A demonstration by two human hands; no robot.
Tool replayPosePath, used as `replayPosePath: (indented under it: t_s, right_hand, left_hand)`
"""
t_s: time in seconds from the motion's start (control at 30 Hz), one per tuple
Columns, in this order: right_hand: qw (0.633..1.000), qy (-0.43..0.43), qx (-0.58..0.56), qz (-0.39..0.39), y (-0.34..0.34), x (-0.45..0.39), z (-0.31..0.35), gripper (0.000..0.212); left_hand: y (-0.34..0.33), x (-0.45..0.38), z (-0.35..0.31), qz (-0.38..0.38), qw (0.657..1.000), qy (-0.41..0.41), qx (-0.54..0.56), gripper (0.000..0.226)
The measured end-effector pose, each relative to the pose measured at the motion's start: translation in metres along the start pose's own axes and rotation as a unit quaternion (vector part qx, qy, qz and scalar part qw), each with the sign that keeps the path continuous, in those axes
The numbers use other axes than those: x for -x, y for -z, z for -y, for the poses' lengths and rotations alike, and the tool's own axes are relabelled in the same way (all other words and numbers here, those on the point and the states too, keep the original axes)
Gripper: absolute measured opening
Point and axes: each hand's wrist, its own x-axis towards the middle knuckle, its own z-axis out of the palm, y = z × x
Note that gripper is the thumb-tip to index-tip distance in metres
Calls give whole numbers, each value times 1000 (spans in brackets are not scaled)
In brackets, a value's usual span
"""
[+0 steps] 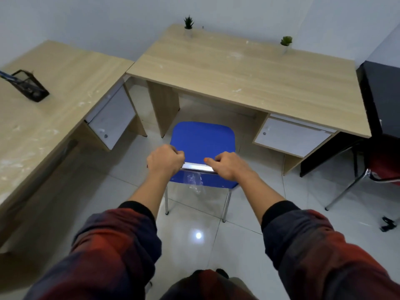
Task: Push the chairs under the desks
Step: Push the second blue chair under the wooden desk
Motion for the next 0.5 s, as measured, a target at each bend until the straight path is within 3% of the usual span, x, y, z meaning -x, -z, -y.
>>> replayPosePath:
  t_s: [0.3,0.5]
  right_hand:
    - [997,-43,42,-51,-8,-12,0,59]
    - [996,-57,31,-60,-25,-19,38,56]
  left_hand:
    - [2,-16,4,14,998,-61,4,33]
    - [15,-45,37,21,997,-70,25,30]
